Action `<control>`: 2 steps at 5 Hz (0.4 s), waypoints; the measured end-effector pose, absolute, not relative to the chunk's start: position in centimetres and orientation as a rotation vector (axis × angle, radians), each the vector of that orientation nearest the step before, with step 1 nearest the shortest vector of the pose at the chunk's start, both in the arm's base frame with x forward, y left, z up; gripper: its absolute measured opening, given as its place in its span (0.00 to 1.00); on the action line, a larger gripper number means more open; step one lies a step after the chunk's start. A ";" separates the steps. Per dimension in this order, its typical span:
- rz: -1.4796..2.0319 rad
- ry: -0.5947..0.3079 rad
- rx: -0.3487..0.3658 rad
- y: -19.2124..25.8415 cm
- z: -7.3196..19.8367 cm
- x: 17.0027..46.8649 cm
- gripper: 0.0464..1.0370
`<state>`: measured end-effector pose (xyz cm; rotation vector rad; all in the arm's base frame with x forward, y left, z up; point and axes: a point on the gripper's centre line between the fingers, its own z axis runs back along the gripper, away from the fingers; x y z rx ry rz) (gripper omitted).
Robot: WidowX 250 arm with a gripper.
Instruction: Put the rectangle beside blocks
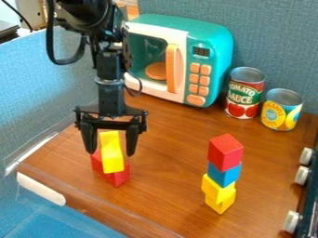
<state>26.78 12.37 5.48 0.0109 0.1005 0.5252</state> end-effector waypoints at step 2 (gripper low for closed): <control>0.587 0.047 -0.048 12.9 3.8 28.1 0.62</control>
